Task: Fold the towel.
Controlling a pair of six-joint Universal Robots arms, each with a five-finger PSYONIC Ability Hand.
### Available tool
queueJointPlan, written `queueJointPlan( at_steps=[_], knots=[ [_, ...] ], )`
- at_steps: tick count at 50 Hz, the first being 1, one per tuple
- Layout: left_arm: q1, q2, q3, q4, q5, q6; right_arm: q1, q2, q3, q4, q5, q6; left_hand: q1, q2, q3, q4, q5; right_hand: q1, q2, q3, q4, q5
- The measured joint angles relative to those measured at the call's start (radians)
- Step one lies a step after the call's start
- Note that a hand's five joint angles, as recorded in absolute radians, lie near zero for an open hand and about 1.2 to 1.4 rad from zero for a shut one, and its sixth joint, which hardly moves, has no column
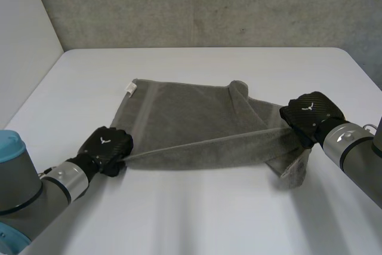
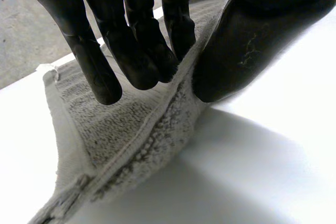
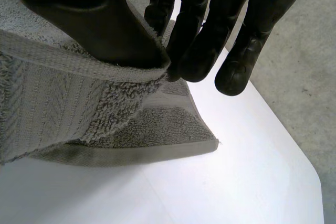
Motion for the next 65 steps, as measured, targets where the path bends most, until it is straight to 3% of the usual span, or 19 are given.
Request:
queueJointPlan(
  at_steps=[16, 28, 34, 39, 40, 49, 54, 61, 65],
  knots=[
    [0.057, 0.074, -0.019, 0.068, -0.088, -0.01, 0.011, 0.02, 0.034, 0.008, 0.002, 0.0, 0.011, 0.009, 0.006, 0.012, 0.026, -0.599, -0.569, -0.598, -0.595, -0.622],
    [0.121, 0.135, -0.037, 0.103, -0.088, -0.048, 0.013, 0.026, 0.089, 0.036, 0.006, 0.054, 0.011, 0.01, 0.006, 0.016, 0.026, -0.632, -0.613, -0.638, -0.645, -0.668],
    [0.138, 0.147, -0.034, 0.103, -0.086, -0.098, 0.008, 0.018, 0.139, 0.05, -0.001, 0.077, 0.015, 0.01, 0.006, 0.016, 0.029, -0.572, -0.564, -0.578, -0.585, -0.585],
    [0.146, 0.16, -0.033, 0.102, -0.084, -0.12, 0.001, -0.012, 0.175, 0.053, -0.009, 0.081, 0.015, 0.01, 0.006, 0.016, 0.031, -0.012, 0.0, -0.036, -0.04, -0.033],
    [0.148, 0.166, -0.033, 0.101, -0.083, -0.121, -0.001, -0.027, 0.178, 0.054, -0.009, 0.08, 0.015, 0.01, 0.006, 0.016, 0.031, 0.007, 0.027, -0.004, 0.002, 0.006],
    [0.162, 0.299, -0.037, 0.093, -0.081, -0.159, -0.049, -0.233, 0.115, 0.082, -0.034, 0.074, 0.015, 0.01, 0.006, 0.016, 0.031, 0.007, 0.028, 0.008, 0.011, 0.008],
    [0.163, 0.44, -0.032, 0.089, -0.077, -0.255, -0.071, -0.363, 0.037, 0.127, -0.076, 0.063, 0.015, 0.01, 0.007, 0.016, 0.031, 0.007, 0.028, 0.009, 0.011, 0.009],
    [0.165, 0.573, -0.017, 0.072, -0.074, -0.36, -0.079, -0.429, -0.039, 0.187, -0.108, -0.007, 0.016, 0.01, 0.007, 0.016, 0.04, 0.007, 0.028, 0.009, 0.011, 0.012],
    [0.164, 0.608, -0.003, 0.043, -0.073, -0.38, -0.079, -0.413, -0.062, 0.21, -0.12, -0.119, 0.016, 0.01, 0.007, 0.016, 0.04, 0.007, 0.028, 0.009, 0.011, 0.012]
  ],
)
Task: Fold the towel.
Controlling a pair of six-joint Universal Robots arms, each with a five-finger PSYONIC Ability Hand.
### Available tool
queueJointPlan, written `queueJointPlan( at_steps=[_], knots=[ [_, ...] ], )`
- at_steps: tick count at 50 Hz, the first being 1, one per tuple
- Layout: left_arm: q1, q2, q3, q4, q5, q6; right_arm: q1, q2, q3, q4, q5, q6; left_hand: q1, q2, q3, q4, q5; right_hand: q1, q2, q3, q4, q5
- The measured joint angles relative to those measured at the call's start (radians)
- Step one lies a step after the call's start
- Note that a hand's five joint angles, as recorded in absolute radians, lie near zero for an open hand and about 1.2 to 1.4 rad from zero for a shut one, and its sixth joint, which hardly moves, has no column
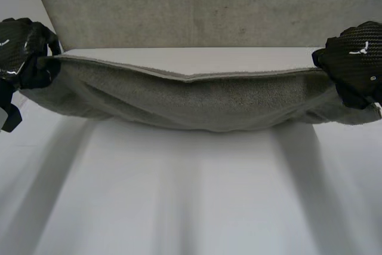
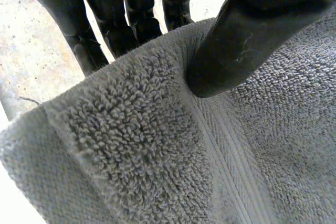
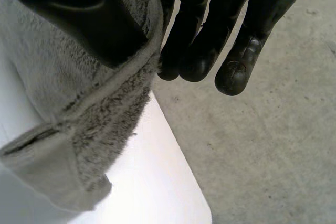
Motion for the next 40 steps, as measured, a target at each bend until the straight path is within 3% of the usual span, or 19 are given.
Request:
queueJointPlan(
  at_steps=[5, 12, 24, 31, 40],
  knots=[
    [-0.005, -0.037, 0.02, -0.018, 0.001, 0.002, -0.002, 0.095, -0.012, 0.0, -0.008, -0.129, 0.0, 0.0, 0.0, 0.0, 0.0, 0.0, 0.0, 0.0, 0.0, 0.0],
    [-0.029, -0.26, 0.101, -0.018, 0.001, 0.02, 0.003, 0.321, -0.071, -0.013, -0.008, -0.224, 0.0, 0.0, 0.0, 0.003, 0.0, 0.0, 0.0, 0.0, 0.0, 0.001],
    [-0.1, -0.636, 0.341, -0.073, -0.01, 0.187, 0.029, 0.612, -0.225, -0.128, 0.019, -0.188, 0.0, 0.0, 0.0, 0.004, 0.006, 0.0, 0.001, 0.0, 0.0, 0.002],
    [-0.148, -0.801, 0.503, -0.101, -0.026, 0.254, 0.067, 0.767, -0.328, -0.273, 0.1, -0.097, 0.0, 0.0, 0.0, 0.004, 0.007, 0.0, 0.001, 0.0, 0.0, 0.002],
    [-0.193, -0.947, 0.682, -0.104, -0.154, 0.258, 0.116, 0.935, -0.466, -0.329, 0.157, -0.038, 0.0, 0.0, 0.0, 0.004, 0.01, 0.0, 0.001, 0.0, 0.0, 0.002]
  ],
)
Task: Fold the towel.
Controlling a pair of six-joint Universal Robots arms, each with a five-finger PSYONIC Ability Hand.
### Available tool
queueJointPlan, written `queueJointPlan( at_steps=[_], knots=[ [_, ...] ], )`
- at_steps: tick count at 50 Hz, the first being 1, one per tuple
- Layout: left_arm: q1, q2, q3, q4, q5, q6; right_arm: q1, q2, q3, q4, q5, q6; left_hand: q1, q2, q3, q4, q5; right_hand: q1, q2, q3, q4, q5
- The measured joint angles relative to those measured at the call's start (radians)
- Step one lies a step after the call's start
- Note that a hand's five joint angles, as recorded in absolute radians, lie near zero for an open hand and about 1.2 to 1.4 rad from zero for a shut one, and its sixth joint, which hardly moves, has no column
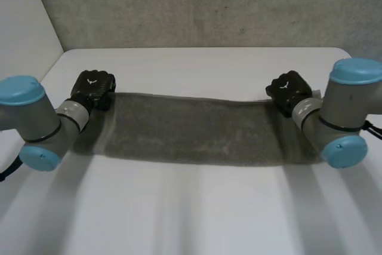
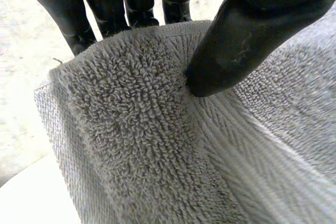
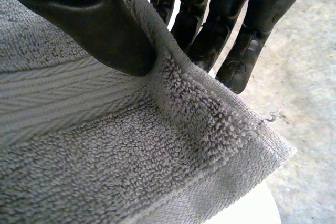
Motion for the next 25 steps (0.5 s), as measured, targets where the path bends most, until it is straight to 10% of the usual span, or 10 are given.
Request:
queueJointPlan(
  at_steps=[9, 17, 25],
  knots=[
    [-0.018, -0.062, 0.083, 0.001, -0.059, -0.002, 0.027, 0.096, -0.091, 0.001, 0.022, 0.005, -0.001, 0.0, 0.0, 0.0, 0.0, -0.029, -0.034, -0.034, -0.034, -0.037],
    [-0.03, -0.072, 0.092, 0.001, -0.059, -0.002, 0.028, 0.124, -0.136, -0.012, 0.039, 0.036, -0.681, -0.751, -0.74, -0.767, -0.701, -0.954, -0.97, -0.965, -0.963, -1.008],
    [-0.041, -0.032, 0.087, -0.006, -0.06, -0.003, 0.038, 0.083, -0.154, -0.01, 0.108, 0.048, -0.88, -0.957, -0.942, -0.975, -0.928, -1.079, -1.083, -1.089, -1.078, -1.106]
  ],
)
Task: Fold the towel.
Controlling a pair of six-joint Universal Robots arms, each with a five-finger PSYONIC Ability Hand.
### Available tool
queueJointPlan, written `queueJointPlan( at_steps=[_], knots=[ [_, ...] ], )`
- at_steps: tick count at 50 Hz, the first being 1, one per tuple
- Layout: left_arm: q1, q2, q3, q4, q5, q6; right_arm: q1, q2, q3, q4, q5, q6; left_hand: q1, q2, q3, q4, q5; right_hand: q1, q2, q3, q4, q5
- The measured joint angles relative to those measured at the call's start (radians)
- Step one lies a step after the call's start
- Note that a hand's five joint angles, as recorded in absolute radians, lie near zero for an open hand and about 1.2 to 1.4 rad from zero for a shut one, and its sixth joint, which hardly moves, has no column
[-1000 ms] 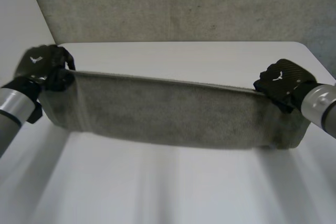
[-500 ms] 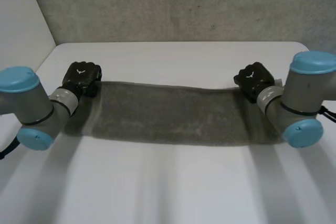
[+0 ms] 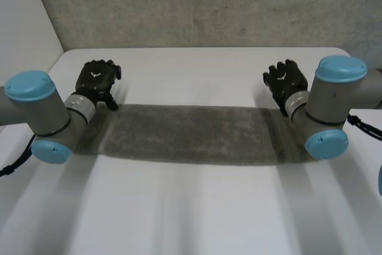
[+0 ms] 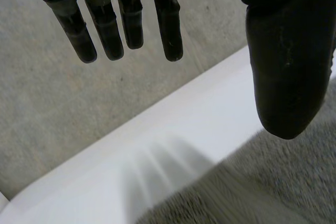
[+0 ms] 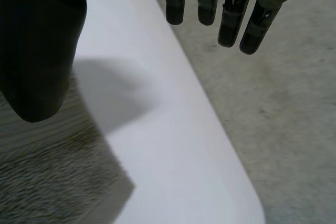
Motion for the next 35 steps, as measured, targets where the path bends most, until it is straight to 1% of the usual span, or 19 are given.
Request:
queueJointPlan(
  at_steps=[5, 10, 15, 21, 30, 35],
  knots=[
    [-0.002, 0.069, -0.024, -0.013, -0.012, -0.004, 0.012, -0.099, 0.028, 0.007, 0.037, 0.019, 0.0, 0.0, 0.0, 0.0, 0.0, 0.0, 0.0, 0.0, 0.0, 0.0],
    [-0.001, 0.156, -0.081, -0.028, -0.037, -0.011, 0.015, -0.221, 0.092, 0.014, 0.045, 0.071, 0.0, 0.0, 0.0, 0.0, 0.0, -0.005, 0.0, 0.0, 0.0, 0.0],
    [0.002, 0.266, -0.198, -0.028, -0.055, -0.024, 0.013, -0.373, 0.203, 0.018, 0.037, 0.157, 0.0, 0.0, 0.0, 0.0, 0.0, -0.009, 0.0, 0.0, 0.0, 0.0],
    [0.003, 0.365, -0.354, 0.014, -0.056, -0.073, 0.012, -0.487, 0.328, 0.03, 0.031, 0.208, 0.0, 0.0, 0.0, 0.0, -0.001, -0.009, 0.0, 0.0, 0.0, 0.0],
    [0.0, 0.453, -0.499, 0.093, -0.053, -0.126, -0.005, -0.549, 0.507, 0.104, 0.018, 0.211, 0.0, 0.0, 0.0, 0.0, -0.002, -0.009, 0.0, -0.004, 0.0, 0.0],
    [0.0, 0.466, -0.551, 0.159, -0.053, -0.135, -0.059, -0.536, 0.611, 0.084, -0.038, 0.203, -0.001, -0.001, 0.0, 0.0, -0.002, -0.009, 0.0, -0.004, 0.0, 0.0]
  ],
)
